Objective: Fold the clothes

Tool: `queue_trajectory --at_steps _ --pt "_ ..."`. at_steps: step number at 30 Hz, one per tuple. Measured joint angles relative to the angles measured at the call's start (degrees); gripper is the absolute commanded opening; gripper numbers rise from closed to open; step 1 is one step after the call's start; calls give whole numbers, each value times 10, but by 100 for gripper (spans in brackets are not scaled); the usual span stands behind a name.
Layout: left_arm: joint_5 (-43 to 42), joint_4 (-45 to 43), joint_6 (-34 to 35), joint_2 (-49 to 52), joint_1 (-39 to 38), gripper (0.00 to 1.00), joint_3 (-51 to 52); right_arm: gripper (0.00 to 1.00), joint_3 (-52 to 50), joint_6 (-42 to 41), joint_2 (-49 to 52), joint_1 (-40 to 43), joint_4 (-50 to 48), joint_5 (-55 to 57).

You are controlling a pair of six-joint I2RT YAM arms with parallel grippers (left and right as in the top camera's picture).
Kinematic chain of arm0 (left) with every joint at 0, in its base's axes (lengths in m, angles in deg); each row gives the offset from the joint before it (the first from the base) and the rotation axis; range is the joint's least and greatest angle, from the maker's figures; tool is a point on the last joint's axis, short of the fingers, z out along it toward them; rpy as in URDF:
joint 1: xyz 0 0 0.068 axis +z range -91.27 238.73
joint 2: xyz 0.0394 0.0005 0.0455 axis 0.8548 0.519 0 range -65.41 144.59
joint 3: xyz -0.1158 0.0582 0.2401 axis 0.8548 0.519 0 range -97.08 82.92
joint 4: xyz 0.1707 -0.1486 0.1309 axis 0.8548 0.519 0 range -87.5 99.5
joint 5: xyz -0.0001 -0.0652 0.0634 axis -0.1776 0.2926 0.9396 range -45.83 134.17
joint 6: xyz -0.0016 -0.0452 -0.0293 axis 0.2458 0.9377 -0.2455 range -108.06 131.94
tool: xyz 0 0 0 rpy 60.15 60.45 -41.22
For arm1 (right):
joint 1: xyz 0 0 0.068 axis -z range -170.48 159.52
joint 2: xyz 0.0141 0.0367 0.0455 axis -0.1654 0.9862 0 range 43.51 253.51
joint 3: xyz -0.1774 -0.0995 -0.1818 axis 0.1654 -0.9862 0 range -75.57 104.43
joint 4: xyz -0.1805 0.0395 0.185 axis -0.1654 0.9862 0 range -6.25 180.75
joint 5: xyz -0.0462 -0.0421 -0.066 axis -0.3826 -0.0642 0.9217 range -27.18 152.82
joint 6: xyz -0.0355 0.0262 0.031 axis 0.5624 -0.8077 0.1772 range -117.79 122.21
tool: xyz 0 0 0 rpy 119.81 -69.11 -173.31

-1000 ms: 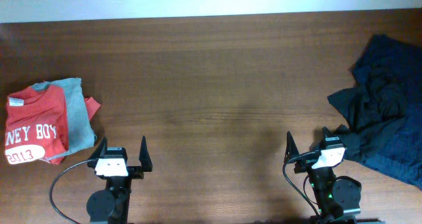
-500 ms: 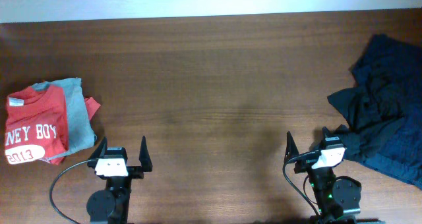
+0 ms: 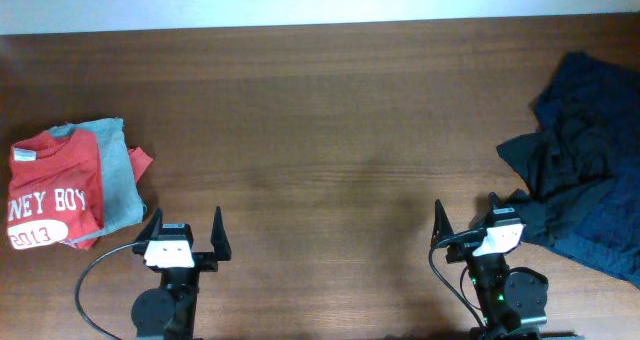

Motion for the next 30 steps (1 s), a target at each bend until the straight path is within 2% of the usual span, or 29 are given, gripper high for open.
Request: queue_trajectory --at_steps 22,30 --pt "-1 5 1 0 0 99 -1 98 1 0 0 0 5 17" --pt "-10 95 2 33 0 99 -76 99 63 0 0 0 105 63"
